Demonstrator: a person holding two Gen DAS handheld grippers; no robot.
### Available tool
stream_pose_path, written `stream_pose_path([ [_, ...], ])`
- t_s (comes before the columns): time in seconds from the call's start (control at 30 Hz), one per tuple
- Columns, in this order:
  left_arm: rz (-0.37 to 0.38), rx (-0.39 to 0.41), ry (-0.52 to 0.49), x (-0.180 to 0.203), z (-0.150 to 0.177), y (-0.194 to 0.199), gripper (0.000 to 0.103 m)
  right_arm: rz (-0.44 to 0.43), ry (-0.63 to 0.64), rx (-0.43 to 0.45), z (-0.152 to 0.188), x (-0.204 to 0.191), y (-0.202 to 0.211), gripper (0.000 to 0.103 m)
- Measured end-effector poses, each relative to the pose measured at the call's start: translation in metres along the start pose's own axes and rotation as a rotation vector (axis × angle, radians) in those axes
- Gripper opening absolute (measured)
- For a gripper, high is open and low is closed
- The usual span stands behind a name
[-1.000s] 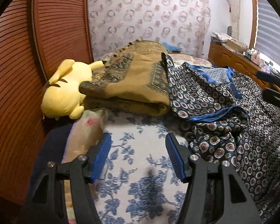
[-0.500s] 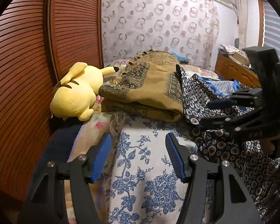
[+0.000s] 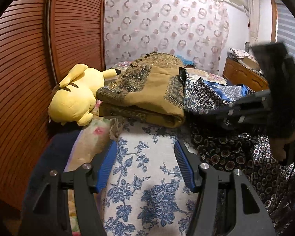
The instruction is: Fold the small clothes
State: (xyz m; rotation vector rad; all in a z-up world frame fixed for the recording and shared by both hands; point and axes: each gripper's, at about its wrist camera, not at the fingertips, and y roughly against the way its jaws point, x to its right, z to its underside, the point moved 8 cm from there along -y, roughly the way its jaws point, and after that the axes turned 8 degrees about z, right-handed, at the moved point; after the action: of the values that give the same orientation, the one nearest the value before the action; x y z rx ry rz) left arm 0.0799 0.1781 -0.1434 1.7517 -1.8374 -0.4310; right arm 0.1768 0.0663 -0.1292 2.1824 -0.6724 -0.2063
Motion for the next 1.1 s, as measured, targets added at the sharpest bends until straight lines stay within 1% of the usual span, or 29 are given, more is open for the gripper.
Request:
stream_pose_path([
  [0.13, 0.017, -0.005, -0.004, 0.010, 0.000, -0.003, 0.060, 0.023, -0.054, 0.099, -0.017, 0.019, 0.030, 0.004],
  [0.27, 0.036, -0.009, -0.023, 0.024, -0.003, -0.008, 0.060, 0.073, -0.105, 0.156, -0.027, 0.046, 0.053, 0.003],
  [0.33, 0.045, -0.011, -0.034, 0.031, -0.006, -0.011, 0.060, 0.099, -0.127, 0.160, -0.028, 0.058, 0.061, 0.003],
  [0.43, 0.063, -0.015, -0.048, 0.042, -0.009, -0.015, 0.060, 0.163, -0.175, 0.148, -0.022, 0.091, 0.068, 0.003],
  [0.53, 0.078, -0.024, -0.052, 0.048, -0.012, -0.022, 0.060, 0.235, -0.215, 0.113, -0.010, 0.119, 0.066, 0.003],
  [0.57, 0.085, -0.033, -0.050, 0.050, -0.012, -0.026, 0.060, 0.254, -0.219, 0.100, -0.005, 0.125, 0.064, 0.006],
  [0.6, 0.094, -0.044, -0.049, 0.051, -0.012, -0.031, 0.060, 0.282, -0.223, 0.077, 0.000, 0.132, 0.061, 0.014],
  [0.63, 0.103, -0.050, -0.048, 0.052, -0.013, -0.034, 0.060, 0.295, -0.227, 0.073, 0.004, 0.137, 0.061, 0.020],
  [0.67, 0.112, -0.057, -0.047, 0.052, -0.014, -0.037, 0.060, 0.303, -0.233, 0.068, 0.008, 0.141, 0.062, 0.031],
  [0.7, 0.121, -0.073, -0.041, 0.054, -0.014, -0.041, 0.060, 0.300, -0.243, 0.072, 0.011, 0.143, 0.065, 0.037],
  [0.73, 0.134, -0.081, -0.039, 0.055, -0.015, -0.044, 0.060, 0.295, -0.245, 0.076, 0.014, 0.145, 0.067, 0.038],
  [0.8, 0.172, -0.092, -0.038, 0.060, -0.017, -0.047, 0.060, 0.303, -0.232, 0.081, 0.023, 0.144, 0.077, 0.045],
  [0.83, 0.196, -0.100, -0.037, 0.063, -0.018, -0.051, 0.059, 0.308, -0.223, 0.085, 0.028, 0.143, 0.081, 0.046],
  [0.87, 0.209, -0.109, -0.039, 0.065, -0.018, -0.053, 0.051, 0.307, -0.216, 0.086, 0.033, 0.141, 0.084, 0.046],
  [0.93, 0.223, -0.137, -0.039, 0.068, -0.018, -0.061, 0.043, 0.297, -0.216, 0.085, 0.048, 0.138, 0.093, 0.047],
  [0.97, 0.225, -0.152, -0.038, 0.069, -0.017, -0.067, 0.035, 0.293, -0.220, 0.081, 0.057, 0.137, 0.098, 0.047],
  [1.0, 0.224, -0.166, -0.039, 0.071, -0.016, -0.071, 0.033, 0.288, -0.224, 0.077, 0.065, 0.135, 0.101, 0.047],
  [1.1, 0.200, -0.211, -0.049, 0.071, -0.012, -0.085, 0.031, 0.284, -0.226, 0.069, 0.090, 0.130, 0.113, 0.047],
])
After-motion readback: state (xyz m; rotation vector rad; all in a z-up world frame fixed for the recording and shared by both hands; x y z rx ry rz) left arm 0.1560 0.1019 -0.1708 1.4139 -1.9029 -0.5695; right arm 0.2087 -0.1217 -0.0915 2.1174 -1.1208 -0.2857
